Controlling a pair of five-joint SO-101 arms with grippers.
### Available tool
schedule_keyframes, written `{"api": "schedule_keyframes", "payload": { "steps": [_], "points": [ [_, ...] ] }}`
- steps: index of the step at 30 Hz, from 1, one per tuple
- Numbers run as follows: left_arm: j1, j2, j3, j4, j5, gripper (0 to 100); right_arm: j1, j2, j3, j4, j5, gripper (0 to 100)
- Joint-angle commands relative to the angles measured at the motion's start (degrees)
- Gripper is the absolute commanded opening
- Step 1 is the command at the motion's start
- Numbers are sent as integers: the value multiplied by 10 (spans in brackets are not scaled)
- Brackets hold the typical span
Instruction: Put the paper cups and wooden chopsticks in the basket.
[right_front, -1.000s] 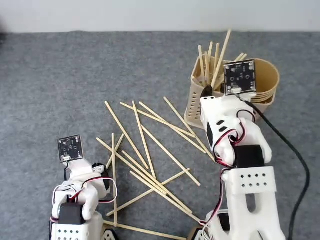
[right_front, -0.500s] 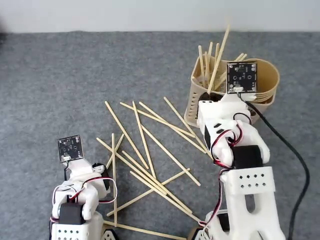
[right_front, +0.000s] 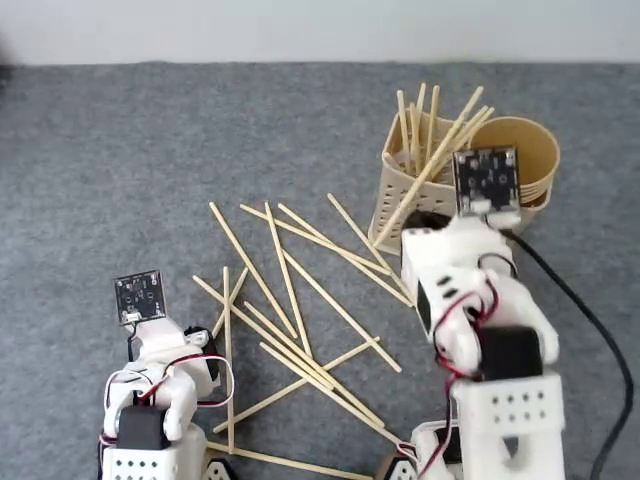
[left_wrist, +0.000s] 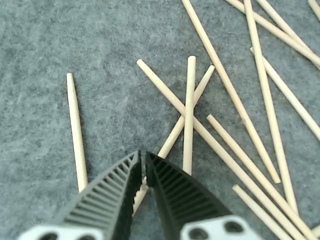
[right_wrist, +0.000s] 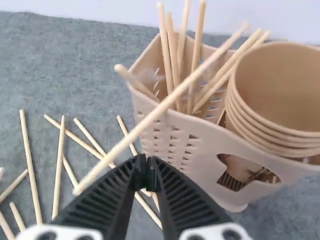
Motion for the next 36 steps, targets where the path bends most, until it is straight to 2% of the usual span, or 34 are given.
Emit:
{"api": "schedule_keyframes", "payload": {
  "steps": [1, 5, 9, 17, 22, 28, 36],
  "points": [
    [1, -7, -5, 2, -3, 14, -15, -50, -3, 51, 28, 9],
    [1, -7, -5, 2, -3, 14, -38, -83, -3, 85, 33, 9],
    [1, -7, -5, 2, -3, 14, -52, -94, 0, 49, 31, 9],
    [1, -7, -5, 2, -3, 14, -53, -92, 148, -201, 35, 9],
    [1, -7, -5, 2, -3, 14, -54, -91, 252, -289, 49, 9],
    [1, -7, -5, 2, -3, 14, -86, -93, 320, -256, 145, 9],
    [1, -7, -5, 2, -3, 14, -86, -144, 243, -165, 153, 9]
  ]
}}
